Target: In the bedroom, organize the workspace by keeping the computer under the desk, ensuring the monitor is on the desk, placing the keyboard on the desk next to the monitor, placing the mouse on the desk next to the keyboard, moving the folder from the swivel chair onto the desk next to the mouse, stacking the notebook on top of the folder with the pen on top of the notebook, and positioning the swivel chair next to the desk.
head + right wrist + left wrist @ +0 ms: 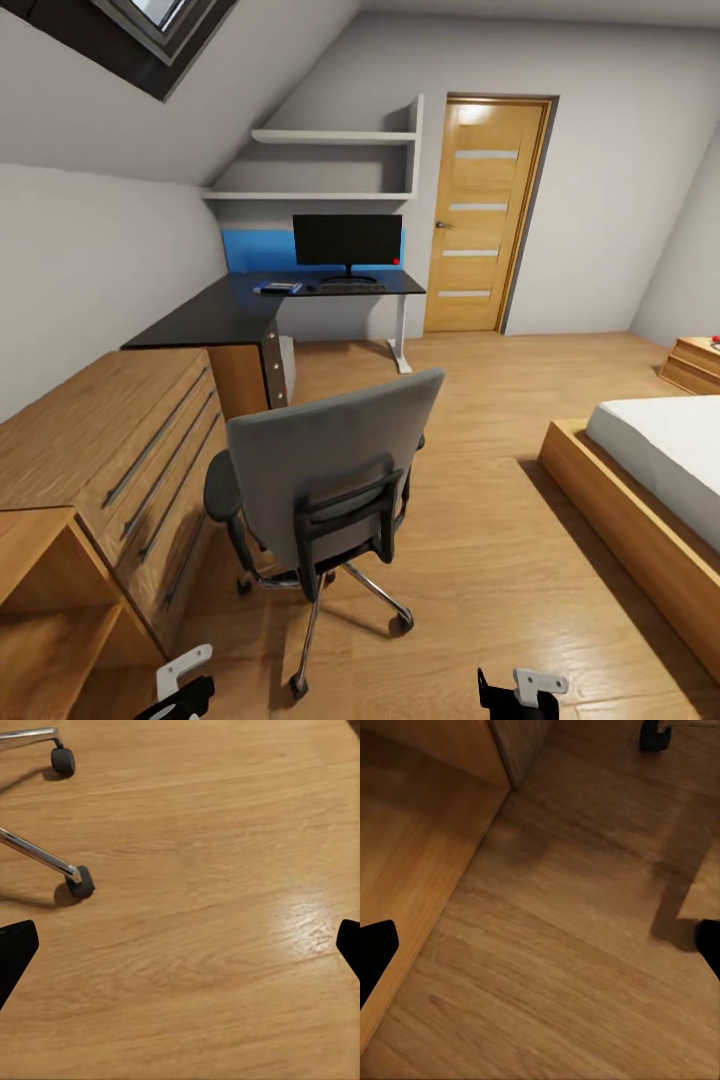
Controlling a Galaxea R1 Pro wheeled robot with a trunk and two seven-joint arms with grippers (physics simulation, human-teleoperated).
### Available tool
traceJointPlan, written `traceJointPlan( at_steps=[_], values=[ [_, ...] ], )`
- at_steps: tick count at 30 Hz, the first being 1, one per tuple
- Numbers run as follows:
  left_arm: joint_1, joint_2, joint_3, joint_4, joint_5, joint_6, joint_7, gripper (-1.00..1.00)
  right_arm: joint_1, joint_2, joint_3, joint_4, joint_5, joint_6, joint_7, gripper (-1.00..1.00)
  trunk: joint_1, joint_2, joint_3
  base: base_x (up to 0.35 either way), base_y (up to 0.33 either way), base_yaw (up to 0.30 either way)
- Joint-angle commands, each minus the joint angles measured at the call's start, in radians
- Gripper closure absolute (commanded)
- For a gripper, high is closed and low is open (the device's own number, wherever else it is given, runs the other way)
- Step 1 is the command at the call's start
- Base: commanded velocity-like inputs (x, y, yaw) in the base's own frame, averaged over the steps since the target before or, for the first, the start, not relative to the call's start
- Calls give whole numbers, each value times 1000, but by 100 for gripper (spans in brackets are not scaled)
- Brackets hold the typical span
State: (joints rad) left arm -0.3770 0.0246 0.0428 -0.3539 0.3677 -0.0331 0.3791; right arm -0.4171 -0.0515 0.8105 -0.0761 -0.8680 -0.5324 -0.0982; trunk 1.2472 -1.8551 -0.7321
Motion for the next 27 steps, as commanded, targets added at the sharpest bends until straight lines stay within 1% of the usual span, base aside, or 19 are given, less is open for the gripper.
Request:
traceJointPlan(
  at_steps=[1, 7, 10, 11, 13, 18, 20, 22, 23, 24, 27],
  values=[
    [0, 0, -1, 0, 10, -3, 1, -100, 0, -1, 9, -2, -1, 0, -9, -100, 4, -8, -4, 0, 0, 0],
    [-1, 0, -2, -6, 8, 1, 1, -100, 0, 0, 9, -2, 0, 0, -9, -100, 27, -50, -23, 0, 0, 0],
    [-12, 1, -3, -9, 9, 5, 2, -100, 0, 1, 9, -2, 2, -1, -9, -100, 38, -71, -32, 0, 0, 0],
    [-35, 1, -2, -10, 10, 12, 2, -100, 0, 1, 10, -3, 2, -1, -9, -100, 42, -78, -35, 0, 0, 0],
    [-60, 0, -2, -11, 10, 30, 2, -100, 0, 1, 12, -6, 3, -2, -9, -100, 50, -92, -42, 0, 0, 0],
    [-103, -5, -1, -16, 10, 82, 4, -100, 0, 1, 11, -13, 3, -9, -9, -100, 69, -127, -57, 0, 0, 0],
    [-139, -5, -1, -25, 11, 107, 9, -100, -3, 0, 9, -19, 3, -6, -9, -100, 77, -141, -64, 0, 0, 0],
    [-157, -3, -1, -27, 12, 116, 11, -100, -6, -1, 9, -24, 3, 0, -11, -100, 84, -155, -70, 0, 0, 0],
    [-166, -2, -1, -29, 12, 121, 12, -100, -11, -2, 8, -27, 3, 5, -11, -100, 88, -162, -73, 0, 0, 0],
    [-185, 0, 0, -30, 12, 131, 13, -100, -27, -5, 7, -36, 2, 21, -12, -100, 92, -169, -76, 0, 0, 0],
    [-209, 5, 1, -31, 12, 151, 14, -100, -66, -11, 6, -45, 0, 68, -12, -100, 103, -190, -86, 0, 0, 0]
  ],
)
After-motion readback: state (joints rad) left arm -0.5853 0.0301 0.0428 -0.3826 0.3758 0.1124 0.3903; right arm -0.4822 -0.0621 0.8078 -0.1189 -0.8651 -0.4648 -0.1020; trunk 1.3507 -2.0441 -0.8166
